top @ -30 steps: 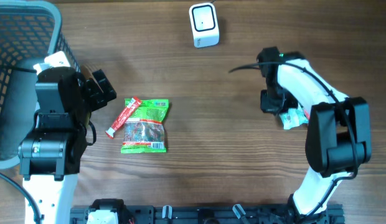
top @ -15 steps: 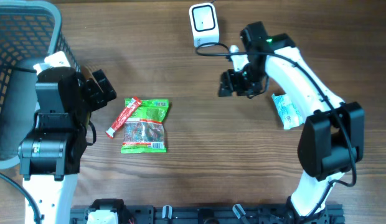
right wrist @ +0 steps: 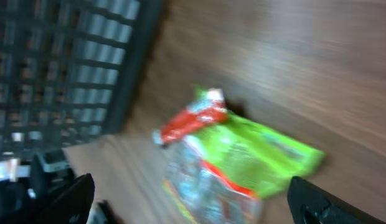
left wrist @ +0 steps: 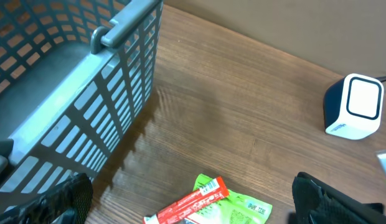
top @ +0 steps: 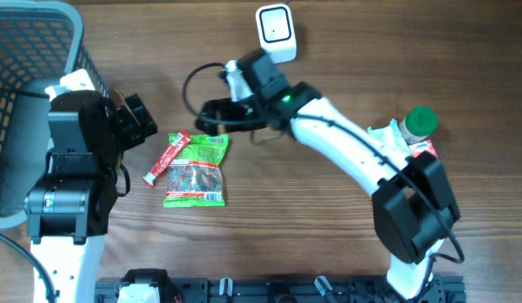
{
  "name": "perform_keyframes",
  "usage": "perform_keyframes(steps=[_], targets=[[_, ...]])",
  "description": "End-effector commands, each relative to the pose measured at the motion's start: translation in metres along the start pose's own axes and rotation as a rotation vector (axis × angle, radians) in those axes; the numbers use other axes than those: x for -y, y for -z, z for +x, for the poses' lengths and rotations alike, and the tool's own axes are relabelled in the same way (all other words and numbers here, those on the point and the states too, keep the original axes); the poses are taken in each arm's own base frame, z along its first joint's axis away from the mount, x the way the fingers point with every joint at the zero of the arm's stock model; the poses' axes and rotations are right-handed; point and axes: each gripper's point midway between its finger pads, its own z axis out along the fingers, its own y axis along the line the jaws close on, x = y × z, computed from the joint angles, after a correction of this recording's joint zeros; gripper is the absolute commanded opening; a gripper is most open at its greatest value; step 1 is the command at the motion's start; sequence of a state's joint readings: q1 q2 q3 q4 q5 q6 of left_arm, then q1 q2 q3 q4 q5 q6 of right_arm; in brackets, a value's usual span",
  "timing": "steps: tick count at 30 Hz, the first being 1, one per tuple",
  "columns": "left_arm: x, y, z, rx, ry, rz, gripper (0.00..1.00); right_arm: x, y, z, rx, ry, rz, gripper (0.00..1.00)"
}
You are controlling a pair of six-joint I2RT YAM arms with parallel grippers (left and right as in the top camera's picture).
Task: Scan the item barcode
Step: 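Reach the right gripper down toward the green snack bag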
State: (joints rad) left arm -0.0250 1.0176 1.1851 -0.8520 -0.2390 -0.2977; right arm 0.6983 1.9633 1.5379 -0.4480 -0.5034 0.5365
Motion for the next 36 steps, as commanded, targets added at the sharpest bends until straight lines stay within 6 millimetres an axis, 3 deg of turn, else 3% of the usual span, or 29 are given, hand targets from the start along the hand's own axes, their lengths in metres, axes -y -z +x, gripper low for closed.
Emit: perform_keyframes(steps=[1, 5, 10, 14, 18, 22, 36], targets=[[-0.002, 0.003, -0.006, 0.019, 0.002, -0.007, 1.00, -0.013, -0.014, 0.005, 0.038, -0.092, 0.037, 0.96], [-0.002, 0.003, -0.007, 0.019, 0.003, -0.007, 1.00, -0.018, -0.039, 0.010, 0.097, -0.085, 0.105, 0.72], [-0.002, 0.003, -0.006, 0.019, 0.002, -0.007, 1.00, -0.029, -0.077, 0.023, 0.104, -0.035, 0.080, 0.65], [-0.002, 0.003, -0.006, 0.019, 0.002, -0.007, 1.00, -0.023, -0.096, 0.028, 0.099, -0.028, 0.075, 0.43], [-0.002, 0.003, -0.006, 0.019, 0.002, -0.007, 1.00, -0.007, -0.106, 0.030, 0.113, -0.133, 0.119, 0.43], [-0.002, 0.003, -0.006, 0.019, 0.002, -0.007, 1.00, 0.003, -0.110, 0.034, 0.113, -0.211, 0.145, 0.49], [-0.002, 0.003, -0.006, 0.019, 0.002, -0.007, 1.00, 0.034, -0.133, 0.048, 0.107, -0.288, 0.222, 0.49]])
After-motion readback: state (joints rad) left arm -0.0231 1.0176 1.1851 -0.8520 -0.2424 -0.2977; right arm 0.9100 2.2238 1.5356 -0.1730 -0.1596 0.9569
